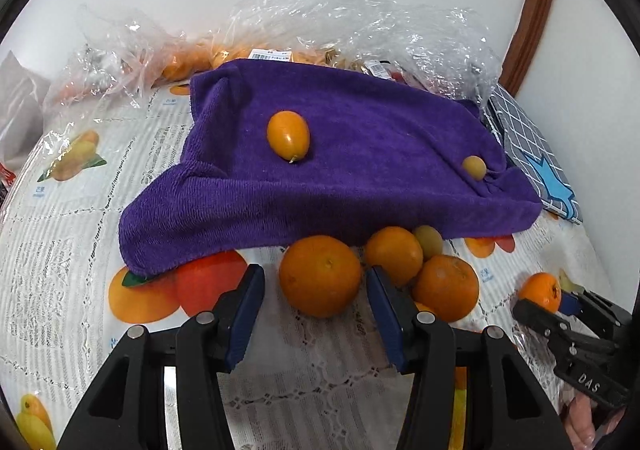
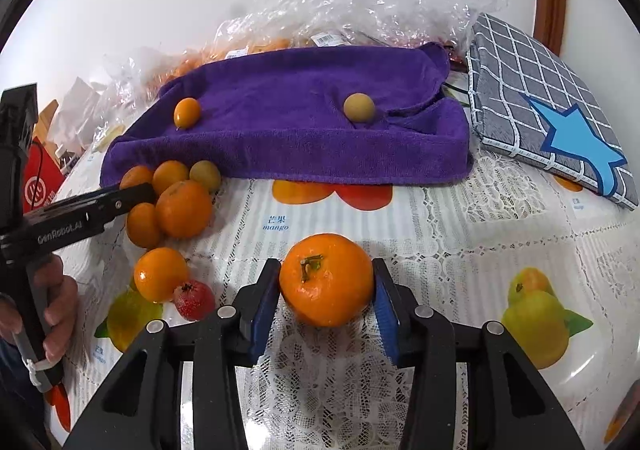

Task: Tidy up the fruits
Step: 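Grasp a large mandarin with the right gripper while the left gripper grasps another orange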

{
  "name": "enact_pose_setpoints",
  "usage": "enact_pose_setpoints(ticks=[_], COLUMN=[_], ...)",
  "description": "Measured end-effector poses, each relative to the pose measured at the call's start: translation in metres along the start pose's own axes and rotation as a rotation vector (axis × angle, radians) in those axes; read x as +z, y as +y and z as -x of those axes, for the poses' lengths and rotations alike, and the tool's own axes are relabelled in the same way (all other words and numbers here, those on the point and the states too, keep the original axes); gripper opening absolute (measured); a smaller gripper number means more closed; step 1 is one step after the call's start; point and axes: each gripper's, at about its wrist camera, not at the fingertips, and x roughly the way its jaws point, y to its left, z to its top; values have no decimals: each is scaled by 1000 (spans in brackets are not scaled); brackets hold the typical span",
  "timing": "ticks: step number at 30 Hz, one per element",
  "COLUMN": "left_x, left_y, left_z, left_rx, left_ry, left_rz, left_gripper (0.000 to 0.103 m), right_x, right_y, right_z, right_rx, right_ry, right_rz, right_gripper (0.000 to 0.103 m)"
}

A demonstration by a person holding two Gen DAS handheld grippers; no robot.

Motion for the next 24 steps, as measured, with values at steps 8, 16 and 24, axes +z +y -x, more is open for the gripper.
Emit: enact_pose_setpoints(ticks=[8,16,24], left_x=[-3,-4,-2], left_y=[16,13,21], left_z=[11,22,24], left_rx=[-115,-118,-120], left_ry=[-59,-123,-139], left_rz=[75,64,98], left_gripper=[38,38,38], right_x=[-3,-6,-5], right_y=[0,0,-7], right_z=[4,15,17], right_rx=[6,33,69], right_ry=[-23,-76,-85], right_rz=[0,0,-43], right_gripper=[43,42,42])
